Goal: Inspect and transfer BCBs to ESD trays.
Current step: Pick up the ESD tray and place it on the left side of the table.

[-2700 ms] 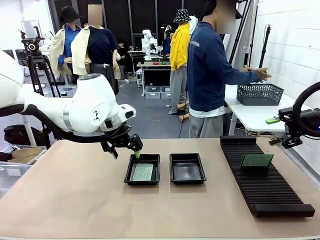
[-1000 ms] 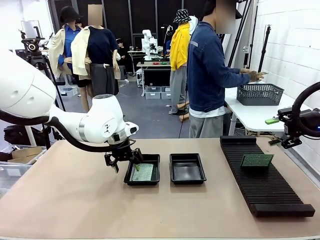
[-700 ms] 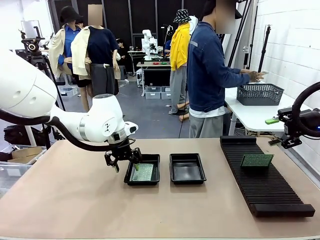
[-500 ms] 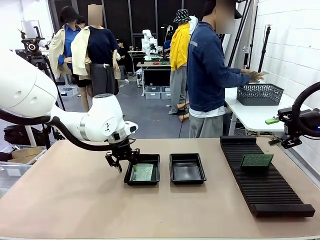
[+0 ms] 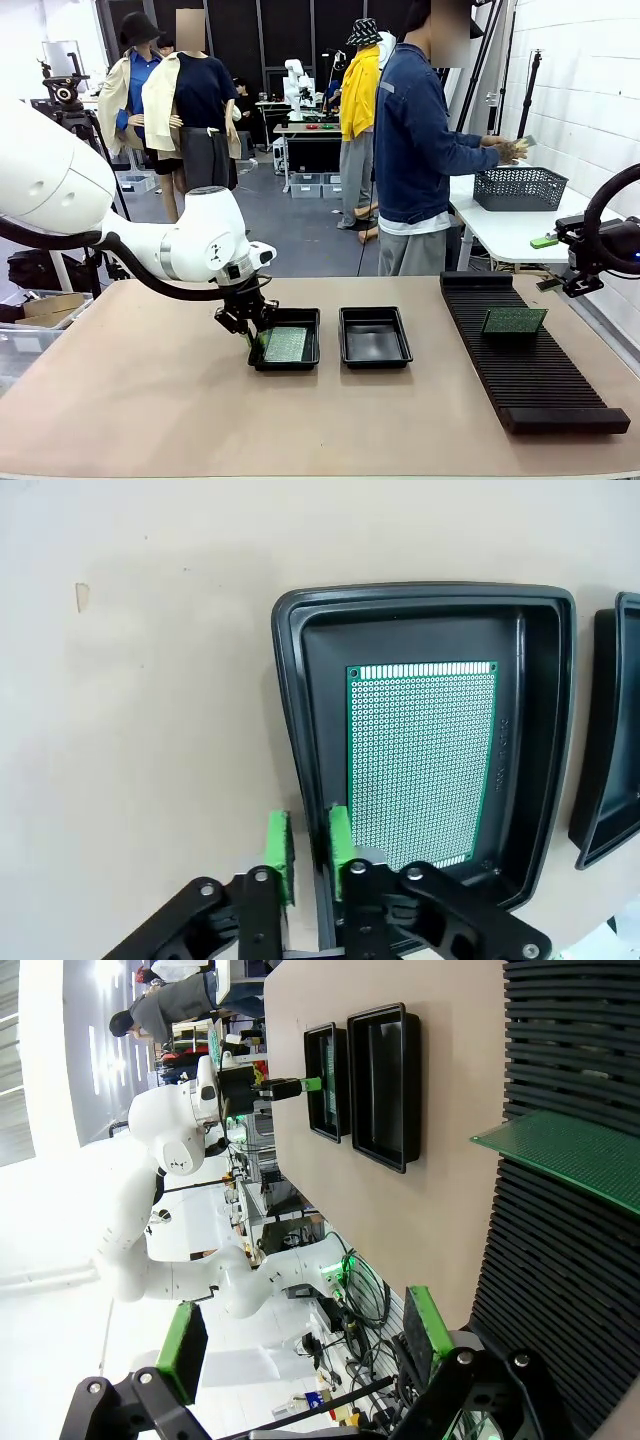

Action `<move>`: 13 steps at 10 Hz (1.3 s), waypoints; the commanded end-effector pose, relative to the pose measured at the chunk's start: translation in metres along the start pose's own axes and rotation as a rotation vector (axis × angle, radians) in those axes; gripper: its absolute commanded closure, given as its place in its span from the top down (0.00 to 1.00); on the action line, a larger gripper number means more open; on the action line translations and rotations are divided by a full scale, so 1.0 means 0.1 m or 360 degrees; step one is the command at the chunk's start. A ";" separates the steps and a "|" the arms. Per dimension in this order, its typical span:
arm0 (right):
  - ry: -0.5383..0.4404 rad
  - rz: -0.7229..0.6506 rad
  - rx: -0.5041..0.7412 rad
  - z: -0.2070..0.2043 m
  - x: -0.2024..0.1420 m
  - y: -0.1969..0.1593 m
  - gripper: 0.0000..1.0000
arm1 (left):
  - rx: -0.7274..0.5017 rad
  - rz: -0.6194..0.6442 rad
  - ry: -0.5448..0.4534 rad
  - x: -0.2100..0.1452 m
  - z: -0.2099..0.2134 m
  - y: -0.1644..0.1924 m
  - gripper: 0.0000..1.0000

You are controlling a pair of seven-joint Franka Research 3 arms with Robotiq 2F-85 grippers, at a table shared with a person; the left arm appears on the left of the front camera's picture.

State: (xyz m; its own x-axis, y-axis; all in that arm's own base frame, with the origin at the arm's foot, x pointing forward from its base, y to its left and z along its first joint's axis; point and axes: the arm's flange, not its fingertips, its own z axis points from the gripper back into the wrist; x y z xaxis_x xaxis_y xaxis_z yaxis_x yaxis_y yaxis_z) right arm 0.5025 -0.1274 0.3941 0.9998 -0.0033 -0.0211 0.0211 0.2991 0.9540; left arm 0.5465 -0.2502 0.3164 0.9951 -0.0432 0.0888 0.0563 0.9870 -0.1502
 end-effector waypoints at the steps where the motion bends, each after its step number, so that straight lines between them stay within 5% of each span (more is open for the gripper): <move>1: 0.0005 0.0008 -0.0004 0.00 0.04 0.01 1.00 | -0.0026 0.0014 0.0023 0.06 0.01 0.00 0.00; 13: 0.0005 0.0008 -0.0004 0.00 0.04 0.01 1.00 | -0.0005 0.0007 0.0002 0.00 0.00 0.00 0.00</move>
State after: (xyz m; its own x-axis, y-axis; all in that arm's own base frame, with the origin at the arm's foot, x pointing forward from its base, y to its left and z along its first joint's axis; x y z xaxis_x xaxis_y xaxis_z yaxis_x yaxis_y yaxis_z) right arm 0.5025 -0.1274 0.3941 0.9998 -0.0033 -0.0211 0.0211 0.2991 0.9540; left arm 0.5468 -0.2502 0.3170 0.9966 -0.0351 0.0739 0.0464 0.9867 -0.1561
